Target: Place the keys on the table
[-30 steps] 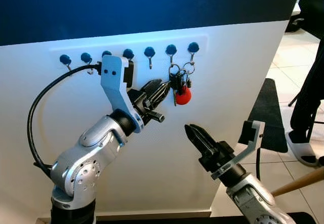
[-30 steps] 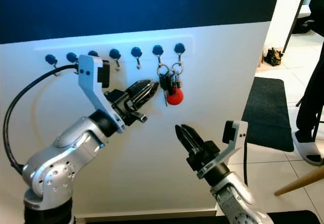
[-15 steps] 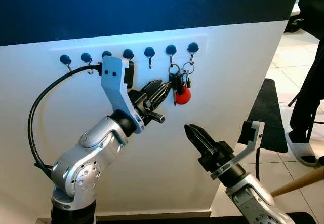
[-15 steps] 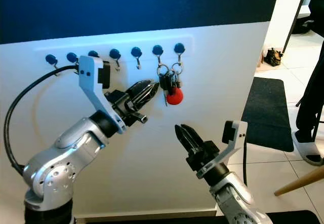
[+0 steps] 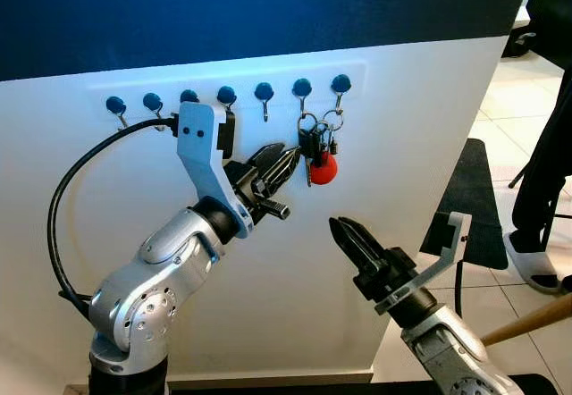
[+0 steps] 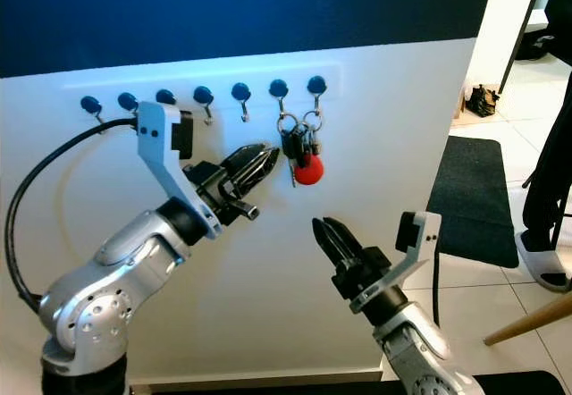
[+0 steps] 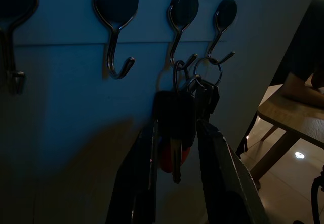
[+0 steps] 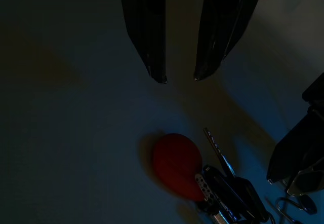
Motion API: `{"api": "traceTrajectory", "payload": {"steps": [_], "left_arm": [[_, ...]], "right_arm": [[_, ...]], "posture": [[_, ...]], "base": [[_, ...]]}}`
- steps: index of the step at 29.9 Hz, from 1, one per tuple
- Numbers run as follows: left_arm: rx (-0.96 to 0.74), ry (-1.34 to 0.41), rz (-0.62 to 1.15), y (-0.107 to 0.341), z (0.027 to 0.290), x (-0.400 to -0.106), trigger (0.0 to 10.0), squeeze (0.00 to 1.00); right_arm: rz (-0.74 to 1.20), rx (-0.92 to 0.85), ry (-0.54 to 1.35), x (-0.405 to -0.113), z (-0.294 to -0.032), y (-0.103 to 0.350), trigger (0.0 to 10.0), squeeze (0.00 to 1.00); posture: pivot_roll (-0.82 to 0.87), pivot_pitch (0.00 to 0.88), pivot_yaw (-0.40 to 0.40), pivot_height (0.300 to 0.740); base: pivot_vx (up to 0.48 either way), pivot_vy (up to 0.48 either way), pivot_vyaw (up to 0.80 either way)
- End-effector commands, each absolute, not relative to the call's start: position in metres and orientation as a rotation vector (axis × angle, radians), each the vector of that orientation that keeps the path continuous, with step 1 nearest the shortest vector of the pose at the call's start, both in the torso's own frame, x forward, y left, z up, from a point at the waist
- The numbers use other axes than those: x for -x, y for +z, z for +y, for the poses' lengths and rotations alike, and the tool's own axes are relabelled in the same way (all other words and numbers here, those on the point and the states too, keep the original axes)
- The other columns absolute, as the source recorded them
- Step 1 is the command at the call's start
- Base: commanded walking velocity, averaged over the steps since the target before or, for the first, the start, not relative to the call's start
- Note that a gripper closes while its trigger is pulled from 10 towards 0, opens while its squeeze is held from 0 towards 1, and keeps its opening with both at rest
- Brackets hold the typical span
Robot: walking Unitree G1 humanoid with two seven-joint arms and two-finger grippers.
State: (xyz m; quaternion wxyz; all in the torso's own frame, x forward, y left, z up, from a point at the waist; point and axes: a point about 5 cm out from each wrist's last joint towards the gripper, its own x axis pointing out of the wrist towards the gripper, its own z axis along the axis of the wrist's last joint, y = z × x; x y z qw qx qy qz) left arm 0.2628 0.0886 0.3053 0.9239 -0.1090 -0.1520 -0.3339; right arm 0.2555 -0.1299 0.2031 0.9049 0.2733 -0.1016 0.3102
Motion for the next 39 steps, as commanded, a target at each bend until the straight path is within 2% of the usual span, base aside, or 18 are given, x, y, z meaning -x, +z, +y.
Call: {"api": "traceTrajectory", "payload": {"steps": [1,15,27,39], "left_arm": [[0.205,-0.672,-0.321,0.306,0.092,-0.261,10.0,0.0],[0.204,-0.714,-0.317,0.306,0.09,-0.258,10.0,0.0],[0.208,-0.744,-0.358,0.317,0.072,-0.263,10.0,0.0],[0.218,-0.762,-0.367,0.319,0.066,-0.264,10.0,0.0]], "right_arm": [[-0.184,-0.572,0.649,-0.256,-0.128,0.199,10.0,0.0],[-0.187,-0.576,0.653,-0.256,-0.127,0.2,10.0,0.0],[-0.187,-0.578,0.661,-0.258,-0.124,0.2,10.0,0.0],[-0.181,-0.583,0.664,-0.258,-0.122,0.198,10.0,0.0]], "posture": [[0.09,0.166,0.115,0.74],[0.09,0.166,0.116,0.74],[0.1,0.162,0.116,0.74],[0.1,0.153,0.115,0.74]], "base": [[0.0,0.0,0.0],[0.0,0.0,0.0],[0.0,0.0,0.0],[0.0,0.0,0.0]]}}
